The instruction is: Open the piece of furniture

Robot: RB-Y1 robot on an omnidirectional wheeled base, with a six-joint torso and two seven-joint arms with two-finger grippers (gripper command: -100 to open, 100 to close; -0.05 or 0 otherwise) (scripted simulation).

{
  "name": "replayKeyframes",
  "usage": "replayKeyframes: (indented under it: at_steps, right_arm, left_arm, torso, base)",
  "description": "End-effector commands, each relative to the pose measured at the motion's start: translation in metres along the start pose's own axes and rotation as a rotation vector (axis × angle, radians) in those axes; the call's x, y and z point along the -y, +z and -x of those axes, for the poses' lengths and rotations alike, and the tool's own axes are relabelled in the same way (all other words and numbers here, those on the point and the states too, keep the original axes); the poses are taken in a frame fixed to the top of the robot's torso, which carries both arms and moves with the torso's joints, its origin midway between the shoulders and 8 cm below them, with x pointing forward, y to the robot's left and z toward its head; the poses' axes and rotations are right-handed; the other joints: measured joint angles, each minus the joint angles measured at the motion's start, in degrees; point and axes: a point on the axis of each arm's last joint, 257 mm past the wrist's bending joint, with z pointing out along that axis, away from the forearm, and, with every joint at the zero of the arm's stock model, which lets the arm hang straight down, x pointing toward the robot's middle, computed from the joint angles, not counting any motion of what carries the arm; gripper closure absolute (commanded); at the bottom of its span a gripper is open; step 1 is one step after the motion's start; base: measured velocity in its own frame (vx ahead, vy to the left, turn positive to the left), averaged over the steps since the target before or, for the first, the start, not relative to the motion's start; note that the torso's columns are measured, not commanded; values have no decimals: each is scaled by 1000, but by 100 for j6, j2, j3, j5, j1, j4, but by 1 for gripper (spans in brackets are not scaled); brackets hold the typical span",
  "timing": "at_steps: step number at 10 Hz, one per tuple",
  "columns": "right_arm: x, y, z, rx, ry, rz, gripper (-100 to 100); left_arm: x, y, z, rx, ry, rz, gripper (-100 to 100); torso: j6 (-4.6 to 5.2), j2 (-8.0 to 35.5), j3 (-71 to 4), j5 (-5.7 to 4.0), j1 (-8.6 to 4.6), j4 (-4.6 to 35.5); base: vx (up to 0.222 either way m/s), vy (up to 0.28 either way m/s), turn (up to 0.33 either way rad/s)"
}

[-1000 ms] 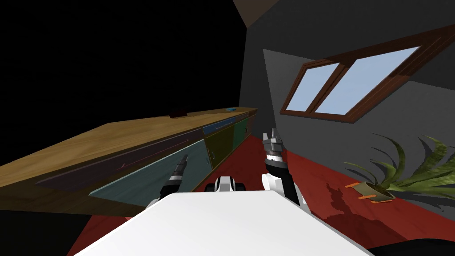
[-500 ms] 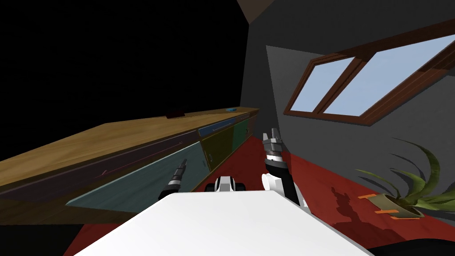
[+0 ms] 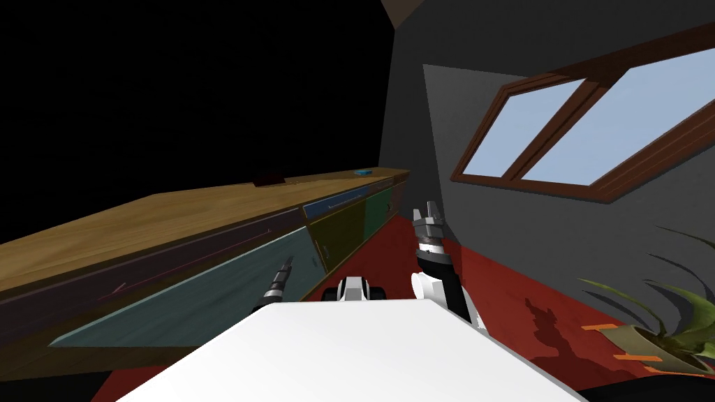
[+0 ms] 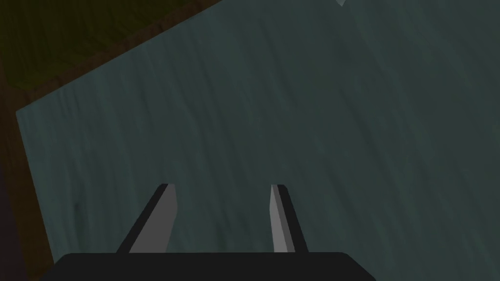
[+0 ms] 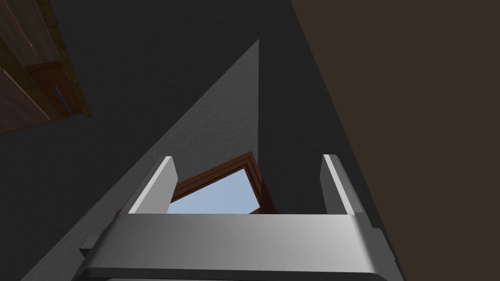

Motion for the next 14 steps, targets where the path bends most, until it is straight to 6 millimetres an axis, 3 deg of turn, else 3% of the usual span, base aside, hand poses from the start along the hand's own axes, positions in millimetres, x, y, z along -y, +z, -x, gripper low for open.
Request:
replayKeyframes:
  at_steps: [1,5,10,14]
  right_arm:
    - [0,0,0,0,0,0,0]
    - [0,0,0,0,0,0,0]
    - [0,0,0,0,0,0,0]
    - [0,0,0,0,0,0,0]
  left_arm:
    - [-23,-4,-5,-9,4,52,-100]
    - [-57,-20,-9,-20,9,127,-100]
    - [-103,-48,-13,-36,19,237,-100]
    - [-129,-68,-15,-47,23,305,-100]
  torso:
    - [15,2,6,8,10,4]
    - [-4,26,21,4,15,11]
    - [-52,128,51,-55,-79,38]
    - [-55,139,55,-54,-68,40]
  base:
    - [91,-83,62]
    - [77,-77,41]
    - [113,-96,65]
    - [71,-74,51]
